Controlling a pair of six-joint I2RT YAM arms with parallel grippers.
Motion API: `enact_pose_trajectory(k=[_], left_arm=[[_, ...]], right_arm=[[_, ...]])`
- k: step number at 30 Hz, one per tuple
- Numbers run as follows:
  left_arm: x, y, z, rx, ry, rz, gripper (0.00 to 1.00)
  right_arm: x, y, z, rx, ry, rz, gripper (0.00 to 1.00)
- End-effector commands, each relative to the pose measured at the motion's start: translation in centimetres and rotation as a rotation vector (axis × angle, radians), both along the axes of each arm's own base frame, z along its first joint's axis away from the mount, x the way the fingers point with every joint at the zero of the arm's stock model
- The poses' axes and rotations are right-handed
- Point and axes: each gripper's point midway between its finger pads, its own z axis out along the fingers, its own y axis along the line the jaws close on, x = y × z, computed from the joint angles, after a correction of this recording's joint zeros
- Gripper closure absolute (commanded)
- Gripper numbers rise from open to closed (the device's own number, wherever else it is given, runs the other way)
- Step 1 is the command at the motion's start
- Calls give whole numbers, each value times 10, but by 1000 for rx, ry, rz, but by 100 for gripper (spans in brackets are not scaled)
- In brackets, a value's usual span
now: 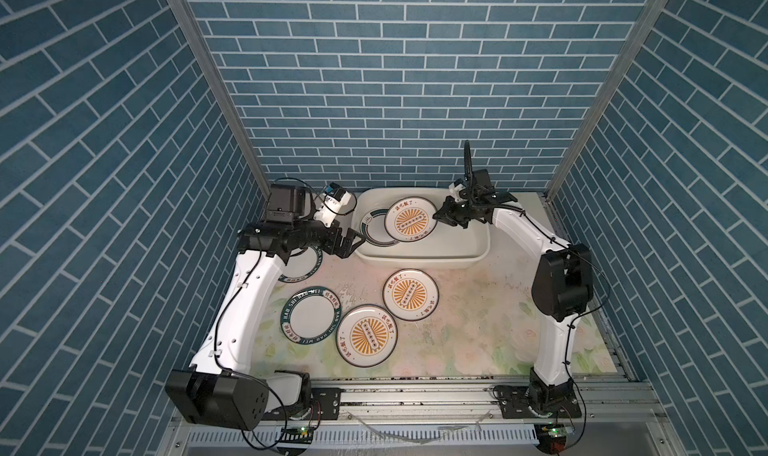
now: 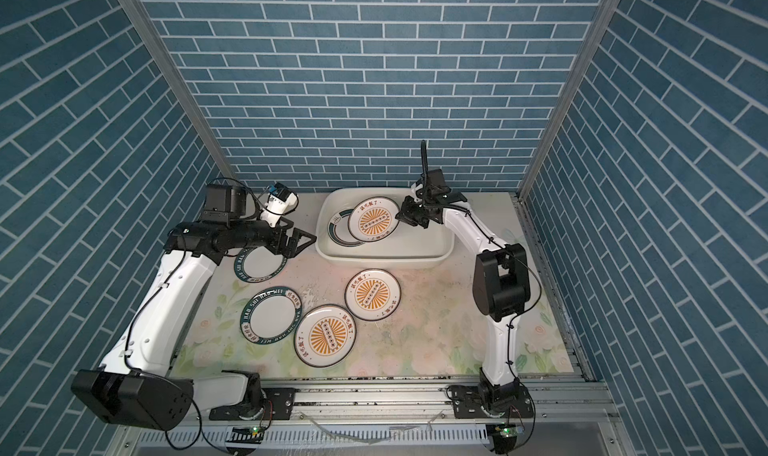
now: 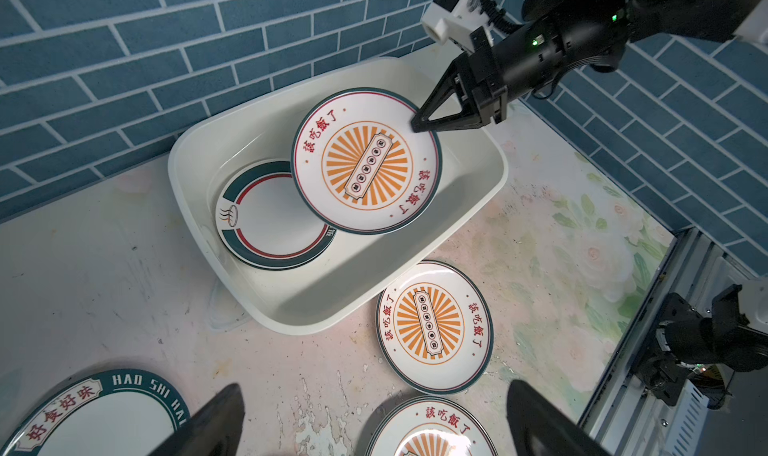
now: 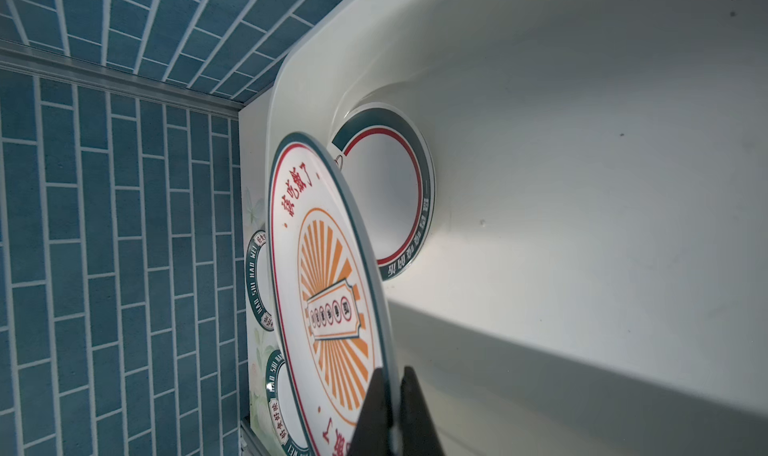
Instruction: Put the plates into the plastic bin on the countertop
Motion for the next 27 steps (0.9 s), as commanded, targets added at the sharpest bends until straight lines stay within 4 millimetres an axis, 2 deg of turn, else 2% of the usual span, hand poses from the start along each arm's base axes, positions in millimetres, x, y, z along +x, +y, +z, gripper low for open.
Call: enact_pose_trajectory(k=[1, 7, 9, 17, 27], left_arm=[[-4, -6, 7, -39, -6, -16, 0], [-3, -7, 7, -49, -3, -17, 0], [-4, -7, 7, -53, -3, -17, 0], [-6, -9, 8, -62, -1, -27, 0], [-10, -9, 6, -68, 2, -33, 0]], right_arm=[[20, 22, 16, 50, -78, -10, 100], [35, 38, -8, 25, -69, -21, 100], [41, 41, -23, 17, -47, -31, 100], [52, 55, -48, 9, -13, -38, 100], [59, 63, -67, 16, 25, -40, 100]])
